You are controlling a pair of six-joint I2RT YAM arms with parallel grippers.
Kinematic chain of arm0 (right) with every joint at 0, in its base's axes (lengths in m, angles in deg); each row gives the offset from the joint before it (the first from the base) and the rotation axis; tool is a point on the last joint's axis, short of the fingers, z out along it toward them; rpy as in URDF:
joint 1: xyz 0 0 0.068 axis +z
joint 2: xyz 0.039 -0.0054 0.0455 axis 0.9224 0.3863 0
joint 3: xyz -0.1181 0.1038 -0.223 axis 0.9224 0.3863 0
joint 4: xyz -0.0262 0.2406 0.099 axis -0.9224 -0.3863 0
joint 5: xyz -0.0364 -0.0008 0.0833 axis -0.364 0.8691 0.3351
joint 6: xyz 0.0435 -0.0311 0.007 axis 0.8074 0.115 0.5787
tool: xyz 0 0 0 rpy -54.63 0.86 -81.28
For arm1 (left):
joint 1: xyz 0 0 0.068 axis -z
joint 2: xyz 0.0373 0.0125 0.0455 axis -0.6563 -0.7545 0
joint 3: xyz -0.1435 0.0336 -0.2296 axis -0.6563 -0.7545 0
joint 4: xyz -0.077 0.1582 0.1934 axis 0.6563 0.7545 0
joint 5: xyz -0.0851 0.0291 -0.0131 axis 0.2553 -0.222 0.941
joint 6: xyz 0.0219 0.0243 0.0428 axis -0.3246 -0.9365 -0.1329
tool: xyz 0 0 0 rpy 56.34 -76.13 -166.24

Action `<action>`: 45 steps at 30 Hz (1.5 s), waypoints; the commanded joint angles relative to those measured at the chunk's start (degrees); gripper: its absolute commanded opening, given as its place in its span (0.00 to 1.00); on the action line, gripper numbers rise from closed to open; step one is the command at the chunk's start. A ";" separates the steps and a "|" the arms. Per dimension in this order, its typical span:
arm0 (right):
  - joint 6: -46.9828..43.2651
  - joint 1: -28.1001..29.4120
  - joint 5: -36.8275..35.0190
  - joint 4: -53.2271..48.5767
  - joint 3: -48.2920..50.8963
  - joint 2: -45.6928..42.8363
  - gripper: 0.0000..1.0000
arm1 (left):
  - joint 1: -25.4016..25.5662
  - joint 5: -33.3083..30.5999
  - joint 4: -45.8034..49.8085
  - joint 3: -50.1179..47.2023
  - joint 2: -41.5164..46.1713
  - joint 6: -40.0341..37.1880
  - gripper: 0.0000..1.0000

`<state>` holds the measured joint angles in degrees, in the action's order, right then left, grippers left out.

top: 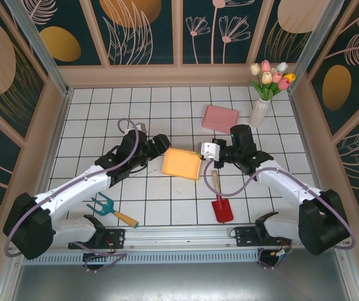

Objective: Fold the paper box

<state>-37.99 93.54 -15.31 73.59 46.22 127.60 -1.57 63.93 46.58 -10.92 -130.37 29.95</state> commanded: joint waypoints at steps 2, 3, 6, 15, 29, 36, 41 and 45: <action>-0.94 0.28 0.03 1.28 0.35 0.48 0.00 | 0.30 0.89 -1.58 -2.75 1.24 -2.05 0.74; -1.00 0.32 -0.05 1.22 0.35 0.63 0.00 | 0.31 1.45 -2.52 -2.97 1.03 -1.71 0.73; -1.06 0.77 -0.67 0.79 0.35 0.68 0.00 | 0.34 3.43 -4.28 -2.58 -0.44 -0.57 0.73; -0.76 0.82 -1.27 1.05 0.00 1.08 0.00 | 1.36 7.49 -9.09 -1.17 -4.73 3.19 0.72; -3.50 3.35 -6.40 -2.94 -0.77 3.24 0.03 | 5.37 7.38 -12.61 -1.06 -6.39 5.34 0.62; -5.53 3.45 -9.32 -7.78 -1.94 4.42 0.07 | 5.38 5.49 -13.16 -6.21 -5.34 4.27 0.61; -5.61 3.87 -10.10 -8.86 -2.20 5.65 0.06 | 5.38 1.63 -6.96 -2.95 -1.63 -0.36 0.61; -6.55 4.54 -11.97 -9.48 -2.13 6.08 0.06 | 5.37 -0.03 -3.82 -2.08 1.99 -2.78 0.61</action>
<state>-43.04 97.86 -23.46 67.54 45.26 132.49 3.17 65.18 41.01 -15.57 -131.66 30.71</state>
